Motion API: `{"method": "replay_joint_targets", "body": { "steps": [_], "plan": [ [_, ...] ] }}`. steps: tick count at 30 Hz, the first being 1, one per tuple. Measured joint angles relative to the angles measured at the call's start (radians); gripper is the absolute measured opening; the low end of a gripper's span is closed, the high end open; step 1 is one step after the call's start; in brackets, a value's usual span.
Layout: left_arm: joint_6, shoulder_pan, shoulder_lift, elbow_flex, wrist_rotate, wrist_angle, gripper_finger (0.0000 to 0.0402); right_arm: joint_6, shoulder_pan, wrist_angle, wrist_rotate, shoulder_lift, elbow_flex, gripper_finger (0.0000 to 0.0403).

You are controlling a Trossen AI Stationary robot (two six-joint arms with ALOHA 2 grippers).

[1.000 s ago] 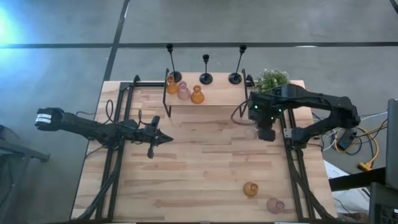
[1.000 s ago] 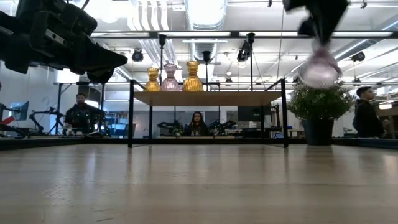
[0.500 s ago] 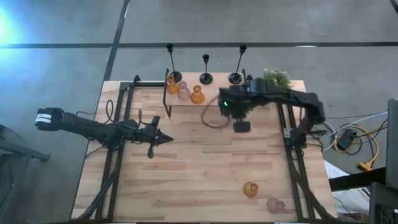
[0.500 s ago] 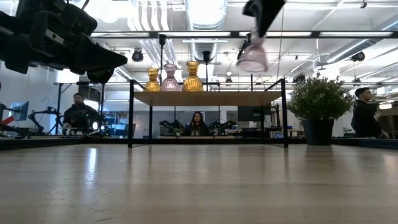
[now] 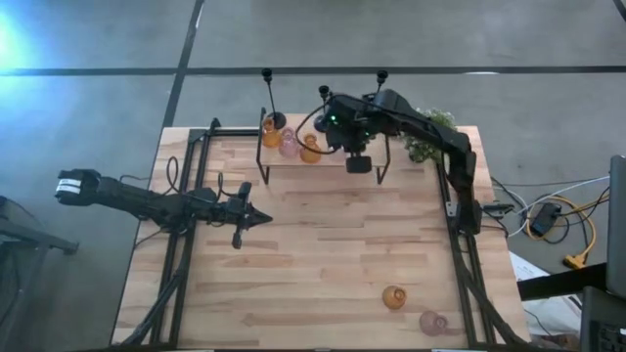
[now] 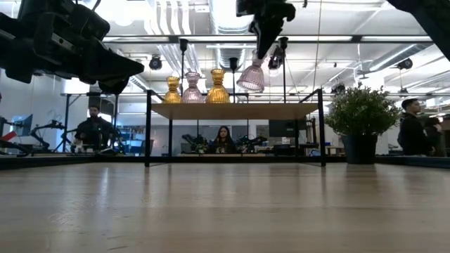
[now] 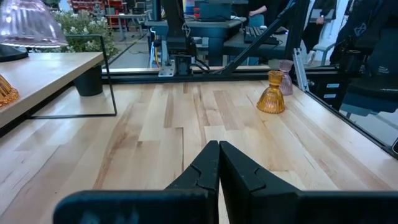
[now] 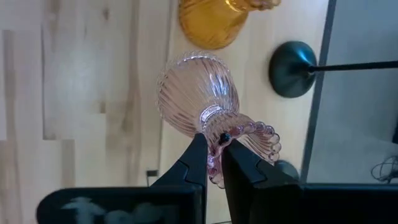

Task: Pick & Place candle stick holders
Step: Put the top pink glass candle holder on the shelf

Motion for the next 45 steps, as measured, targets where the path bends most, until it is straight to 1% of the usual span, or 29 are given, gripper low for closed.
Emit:
{"method": "replay_joint_targets", "body": {
  "steps": [4,7,18,22,25,34,45],
  "plan": [
    [0.0,0.0,0.0,0.0,0.0,0.0,0.0012,-0.034,-0.023,-0.001,0.002,0.007,0.014,0.0018],
    [0.0,0.0,0.0,0.0,0.0,0.0,0.0012,-0.047,-0.026,-0.001,0.031,0.008,0.012,0.0018],
    [0.0,0.0,0.0,0.0,0.0,0.001,0.0012,-0.091,-0.026,0.02,0.031,0.009,0.006,0.0018],
    [0.0,0.0,0.0,0.0,0.0,0.001,0.0012,-0.095,-0.03,0.063,0.008,0.009,-0.014,0.0018],
    [0.0,0.0,0.0,0.0,0.0,0.001,0.0012,-0.095,-0.033,0.066,0.025,0.009,-0.037,0.0018],
    [0.0,0.0,0.0,0.0,0.0,0.001,0.0012,-0.091,-0.035,0.068,0.025,0.009,-0.093,0.0018],
    [0.0,0.0,0.0,0.0,0.0,0.001,0.0012,-0.095,-0.035,0.096,0.019,0.009,-0.108,0.0018]
  ]
}}
